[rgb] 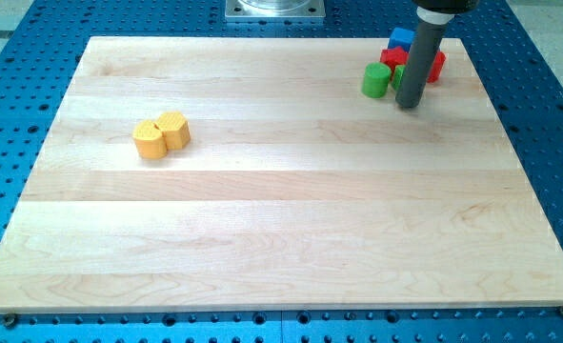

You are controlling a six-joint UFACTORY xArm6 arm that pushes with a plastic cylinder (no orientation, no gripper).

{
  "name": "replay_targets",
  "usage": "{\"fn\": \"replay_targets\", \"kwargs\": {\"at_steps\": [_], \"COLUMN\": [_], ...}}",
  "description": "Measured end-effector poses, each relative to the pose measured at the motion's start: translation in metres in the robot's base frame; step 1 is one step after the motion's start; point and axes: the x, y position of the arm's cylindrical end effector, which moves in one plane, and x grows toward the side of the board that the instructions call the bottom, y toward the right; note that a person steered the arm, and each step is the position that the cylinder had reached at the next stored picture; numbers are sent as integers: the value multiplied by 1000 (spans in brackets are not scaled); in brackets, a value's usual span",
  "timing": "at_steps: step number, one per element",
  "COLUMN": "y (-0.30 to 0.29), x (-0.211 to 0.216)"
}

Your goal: Point your arm diagonal to green circle

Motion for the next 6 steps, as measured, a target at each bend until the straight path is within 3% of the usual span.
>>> {"fn": "replay_targets", "kwargs": {"at_steps": [4, 6], "y": [-1, -140], "x": [6, 13]}}
